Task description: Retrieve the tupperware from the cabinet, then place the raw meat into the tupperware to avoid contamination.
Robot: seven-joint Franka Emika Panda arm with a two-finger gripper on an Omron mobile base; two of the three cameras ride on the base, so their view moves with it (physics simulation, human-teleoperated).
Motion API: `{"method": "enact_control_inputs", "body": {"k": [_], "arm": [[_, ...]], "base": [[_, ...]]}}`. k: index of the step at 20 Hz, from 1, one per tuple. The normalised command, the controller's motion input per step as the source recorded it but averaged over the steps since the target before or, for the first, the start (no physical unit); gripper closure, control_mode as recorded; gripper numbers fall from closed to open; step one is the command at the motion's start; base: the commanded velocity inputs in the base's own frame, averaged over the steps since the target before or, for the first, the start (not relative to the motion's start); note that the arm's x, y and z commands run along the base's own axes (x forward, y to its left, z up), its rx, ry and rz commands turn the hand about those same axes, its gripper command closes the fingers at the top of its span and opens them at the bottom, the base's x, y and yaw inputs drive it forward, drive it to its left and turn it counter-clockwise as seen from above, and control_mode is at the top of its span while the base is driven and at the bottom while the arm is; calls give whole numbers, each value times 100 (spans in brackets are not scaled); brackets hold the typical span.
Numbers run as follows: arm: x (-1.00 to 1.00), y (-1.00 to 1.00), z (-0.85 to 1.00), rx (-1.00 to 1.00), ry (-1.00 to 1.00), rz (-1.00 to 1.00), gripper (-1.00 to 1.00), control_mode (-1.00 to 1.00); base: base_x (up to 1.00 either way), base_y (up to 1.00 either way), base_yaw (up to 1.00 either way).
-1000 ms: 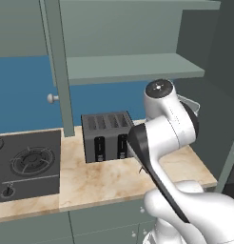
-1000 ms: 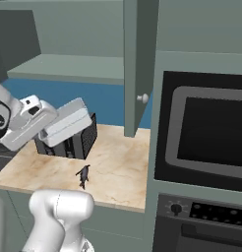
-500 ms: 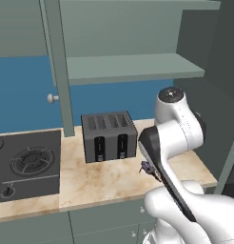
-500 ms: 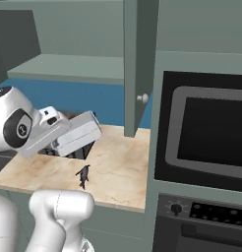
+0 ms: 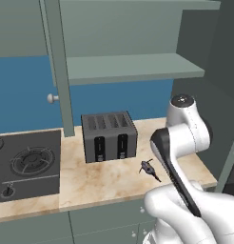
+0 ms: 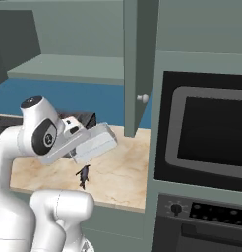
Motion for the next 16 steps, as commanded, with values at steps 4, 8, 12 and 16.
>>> {"method": "enact_control_inputs", "body": {"k": [4,8,12,16], "arm": [[27,-22,-43,2,8,6,100,-100],[32,-15,-38,1,10,13,100,-100],[27,-23,-38,0,7,16,100,-100],[25,-24,-40,0,11,17,100,-100]], "base": [[0,0,0],[0,0,0],[0,0,0],[0,0,0]]}}
